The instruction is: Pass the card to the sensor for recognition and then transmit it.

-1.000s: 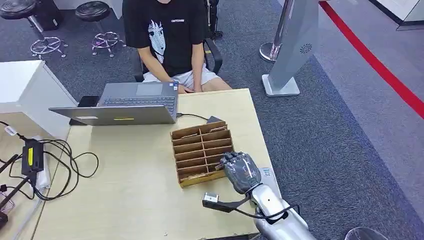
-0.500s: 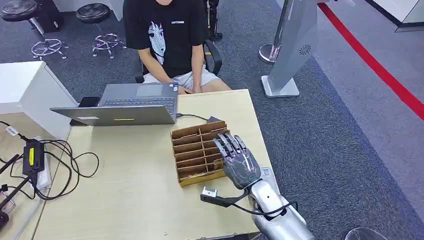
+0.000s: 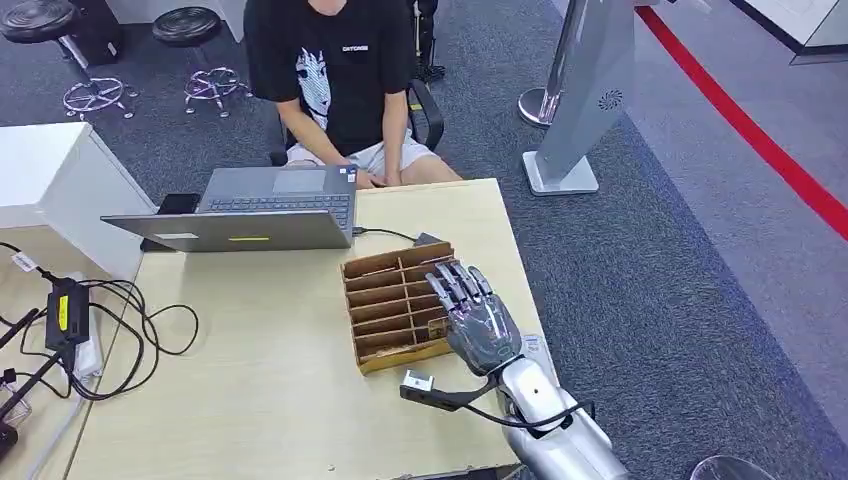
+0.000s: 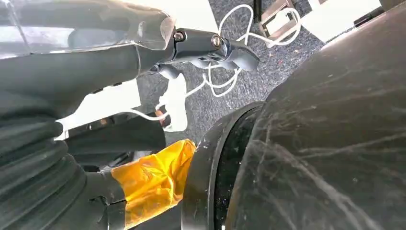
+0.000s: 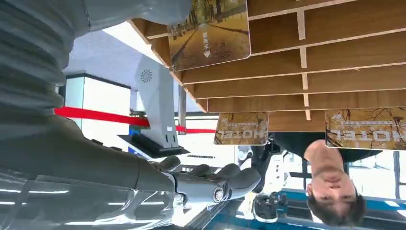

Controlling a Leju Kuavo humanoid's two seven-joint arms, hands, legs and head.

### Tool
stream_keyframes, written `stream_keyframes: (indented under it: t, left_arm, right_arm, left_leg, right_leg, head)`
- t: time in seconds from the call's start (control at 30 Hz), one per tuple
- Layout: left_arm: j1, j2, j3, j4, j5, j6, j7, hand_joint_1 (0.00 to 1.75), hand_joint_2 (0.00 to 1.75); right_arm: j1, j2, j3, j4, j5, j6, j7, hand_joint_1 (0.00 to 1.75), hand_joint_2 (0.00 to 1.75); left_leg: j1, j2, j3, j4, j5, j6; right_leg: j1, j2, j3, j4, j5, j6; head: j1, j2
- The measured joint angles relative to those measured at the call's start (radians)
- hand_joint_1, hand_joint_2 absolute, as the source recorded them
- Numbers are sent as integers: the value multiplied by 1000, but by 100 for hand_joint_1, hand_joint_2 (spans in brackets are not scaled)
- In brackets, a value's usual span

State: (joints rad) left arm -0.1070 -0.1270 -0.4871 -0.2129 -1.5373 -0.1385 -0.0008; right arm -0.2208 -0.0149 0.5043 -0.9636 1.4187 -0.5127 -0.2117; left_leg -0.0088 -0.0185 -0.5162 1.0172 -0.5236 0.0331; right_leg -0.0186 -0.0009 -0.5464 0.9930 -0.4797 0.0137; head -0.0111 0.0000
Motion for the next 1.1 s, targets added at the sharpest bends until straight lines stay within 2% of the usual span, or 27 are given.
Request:
stream_keyframes:
  t: [0.03, 0.07, 0.1, 0.13, 0.17, 0.2, 0.37, 0.63, 0.8, 0.9, 0.97, 1.1]
  left_arm:
    - [0, 0, -1, 0, 0, 0, 0, 0, 175]
    - [0, 0, -3, 0, 0, 0, 0, 0, 175]
    - [-1, 0, -4, 0, 0, 0, 0, 0, 175]
    - [-1, 0, -5, 0, 0, 0, 0, 0, 175]
    - [-1, 0, -5, 0, 0, 0, 0, 0, 175]
    - [-1, 0, -6, 0, 0, 0, 0, 0, 175]
    - [-2, 0, -9, 0, 0, 0, 0, 0, 175]
    - [-2, 0, -11, 0, -1, 0, 0, 0, 175]
    - [-2, 0, -12, 0, -2, 0, 0, 0, 175]
    - [-2, 0, -12, 0, -2, 0, 0, 0, 175]
    - [-2, 0, -12, 0, -2, 0, 0, 0, 175]
    - [-2, 0, -12, 0, -2, 0, 0, 0, 175]
  right_arm:
    - [0, 0, 0, 0, 0, 0, 0, 51, 175]
    - [0, 0, 0, 0, 0, 0, -1, 51, 175]
    - [2, 0, 0, 0, 2, 1, -1, 140, 175]
    - [5, 0, 0, 1, 3, 1, -2, 150, 175]
    - [8, 0, 0, 2, 3, 1, -2, 150, 175]
    - [10, 0, 0, 3, 3, 1, -5, 161, 175]
    - [25, 0, -6, 5, -10, 7, -15, 148, 175]
    - [32, -1, -20, -3, -16, 8, -13, 155, 175]
    - [38, -2, -27, -7, -19, 7, -13, 154, 175]
    - [39, -2, -30, -8, -18, 6, -13, 157, 175]
    - [41, -2, -32, -12, -11, 3, -11, 175, 175]
    - [42, -4, -41, -35, -10, -2, -16, 175, 175]
  left_leg:
    - [0, 0, 0, 0, 0, 0]
    - [0, 0, 0, 0, 0, 0]
    - [0, 0, 0, 0, 0, 0]
    - [0, 0, 0, 0, 0, 0]
    - [0, 0, 0, 0, 0, 0]
    - [0, 0, 0, 0, 0, 0]
    - [0, -1, -1, 0, 0, 0]
    - [0, -1, -2, 0, 0, 0]
    - [0, -1, -2, 0, 0, 0]
    - [0, -1, -2, 0, 0, 0]
    - [0, -1, -2, 0, 0, 0]
    - [0, -1, -2, 0, 0, 0]
  right_leg:
    - [0, 0, 0, 0, 0, 0]
    - [0, 0, 0, 0, 0, 0]
    - [0, 0, 0, 0, 0, 0]
    - [0, 0, 0, 0, 0, 0]
    - [0, 0, 0, 0, 0, 0]
    - [0, 0, 0, 0, 0, 0]
    - [0, 0, -1, 0, 0, 0]
    - [0, 0, -1, 0, 0, 0]
    - [0, 0, -2, 0, 0, 0]
    - [0, 0, -2, 0, 0, 0]
    - [0, 0, -2, 0, 0, 0]
    - [0, 0, -2, 0, 0, 0]
  head:
    - [0, 0]
    - [0, 0]
    - [0, 0]
    - [0, 0]
    - [0, 0]
    - [0, 0]
    - [0, 0]
    - [0, 0]
    - [0, 0]
    - [0, 0]
    - [0, 0]
    - [0, 0]
